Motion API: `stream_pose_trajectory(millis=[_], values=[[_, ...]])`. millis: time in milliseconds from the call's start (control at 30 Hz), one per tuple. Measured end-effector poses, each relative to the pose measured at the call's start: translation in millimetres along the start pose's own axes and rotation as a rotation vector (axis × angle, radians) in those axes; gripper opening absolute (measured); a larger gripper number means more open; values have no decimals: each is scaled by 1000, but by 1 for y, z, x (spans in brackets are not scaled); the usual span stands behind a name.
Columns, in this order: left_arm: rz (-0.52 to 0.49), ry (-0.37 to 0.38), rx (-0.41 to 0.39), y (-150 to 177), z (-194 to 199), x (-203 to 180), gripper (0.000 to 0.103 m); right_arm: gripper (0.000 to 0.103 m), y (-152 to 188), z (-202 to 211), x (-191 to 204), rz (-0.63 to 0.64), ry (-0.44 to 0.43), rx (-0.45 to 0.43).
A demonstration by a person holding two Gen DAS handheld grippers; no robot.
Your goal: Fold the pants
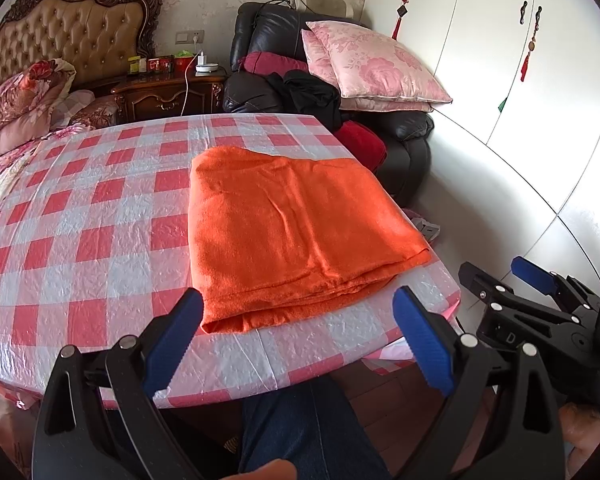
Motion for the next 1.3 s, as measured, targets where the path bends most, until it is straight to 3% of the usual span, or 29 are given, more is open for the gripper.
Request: stream_pose_trajectory(millis=[1300], values=[[2, 2, -9, -1, 2, -1, 96, 76, 1, -1, 0, 0, -1, 3]])
Point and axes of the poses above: each gripper's, at about its wrist camera, not at the fingertips, and z roughly against the way its jaws point, x to its left, y to its underside, the point moved 9 cm from there along -z, roughly the way its jaws point, and after that the axes turned 7 degrees about -z, right-handed, at the moved point
